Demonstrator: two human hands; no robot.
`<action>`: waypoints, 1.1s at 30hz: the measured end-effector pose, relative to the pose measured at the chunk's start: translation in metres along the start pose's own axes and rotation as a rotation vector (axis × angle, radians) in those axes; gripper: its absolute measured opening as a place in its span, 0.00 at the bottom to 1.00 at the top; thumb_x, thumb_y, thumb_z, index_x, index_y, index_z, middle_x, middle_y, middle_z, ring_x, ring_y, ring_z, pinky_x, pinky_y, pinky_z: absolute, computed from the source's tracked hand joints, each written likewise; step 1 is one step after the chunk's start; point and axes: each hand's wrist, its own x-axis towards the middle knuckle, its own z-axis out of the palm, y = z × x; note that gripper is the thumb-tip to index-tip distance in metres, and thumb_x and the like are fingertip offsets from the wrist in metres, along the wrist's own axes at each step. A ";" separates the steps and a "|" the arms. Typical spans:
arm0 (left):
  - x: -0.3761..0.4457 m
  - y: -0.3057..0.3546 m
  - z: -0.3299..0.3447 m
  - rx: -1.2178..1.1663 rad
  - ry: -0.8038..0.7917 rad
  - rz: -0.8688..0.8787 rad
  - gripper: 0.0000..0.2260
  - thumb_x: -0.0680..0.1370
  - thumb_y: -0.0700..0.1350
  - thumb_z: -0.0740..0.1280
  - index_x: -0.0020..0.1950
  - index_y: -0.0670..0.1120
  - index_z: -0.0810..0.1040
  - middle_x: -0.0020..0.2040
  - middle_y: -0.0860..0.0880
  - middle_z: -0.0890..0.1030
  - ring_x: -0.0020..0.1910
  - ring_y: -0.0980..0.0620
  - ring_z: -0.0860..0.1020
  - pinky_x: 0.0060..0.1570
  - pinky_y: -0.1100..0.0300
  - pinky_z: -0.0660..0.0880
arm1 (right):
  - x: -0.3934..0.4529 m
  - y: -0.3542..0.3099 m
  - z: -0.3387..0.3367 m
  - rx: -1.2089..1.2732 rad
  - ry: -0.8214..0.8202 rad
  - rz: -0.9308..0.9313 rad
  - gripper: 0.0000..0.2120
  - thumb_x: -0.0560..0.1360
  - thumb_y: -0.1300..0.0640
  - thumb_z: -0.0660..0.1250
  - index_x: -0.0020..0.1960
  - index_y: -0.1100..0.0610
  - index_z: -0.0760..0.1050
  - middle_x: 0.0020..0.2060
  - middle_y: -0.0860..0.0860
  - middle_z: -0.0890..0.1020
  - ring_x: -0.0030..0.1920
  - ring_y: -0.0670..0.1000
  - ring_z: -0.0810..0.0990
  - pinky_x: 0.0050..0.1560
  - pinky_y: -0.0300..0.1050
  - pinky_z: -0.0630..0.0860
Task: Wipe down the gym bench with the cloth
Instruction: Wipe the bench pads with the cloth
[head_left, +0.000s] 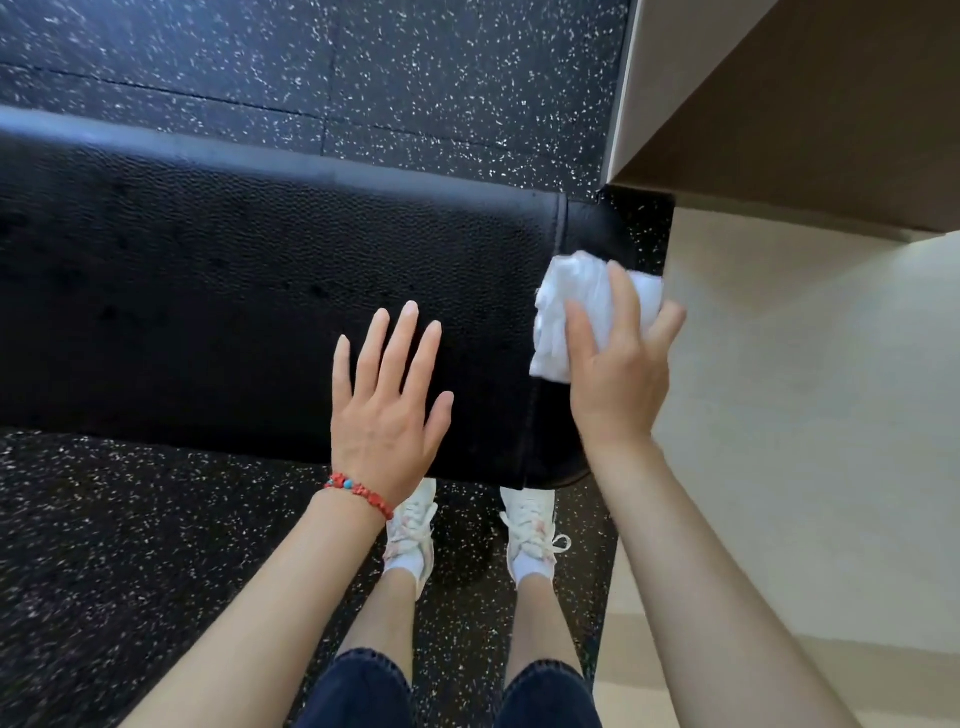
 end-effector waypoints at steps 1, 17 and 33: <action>0.000 0.000 0.001 0.002 0.007 0.000 0.24 0.78 0.50 0.56 0.72 0.43 0.64 0.73 0.42 0.64 0.72 0.42 0.59 0.70 0.41 0.55 | 0.016 -0.006 0.001 -0.015 0.008 -0.001 0.24 0.76 0.44 0.61 0.69 0.49 0.66 0.57 0.58 0.67 0.41 0.51 0.68 0.39 0.43 0.63; -0.005 -0.038 -0.016 -0.041 0.023 0.004 0.23 0.78 0.49 0.59 0.71 0.42 0.66 0.73 0.41 0.65 0.72 0.42 0.60 0.70 0.42 0.55 | -0.091 -0.002 0.001 0.117 0.078 -0.093 0.22 0.75 0.45 0.61 0.64 0.57 0.72 0.46 0.56 0.68 0.41 0.47 0.67 0.44 0.30 0.63; -0.009 -0.067 -0.006 0.024 0.078 -0.033 0.24 0.78 0.51 0.57 0.72 0.44 0.65 0.72 0.42 0.65 0.72 0.43 0.60 0.69 0.41 0.55 | -0.019 -0.048 0.041 -0.194 0.054 -0.168 0.23 0.76 0.46 0.60 0.68 0.54 0.66 0.51 0.63 0.69 0.49 0.62 0.70 0.42 0.50 0.71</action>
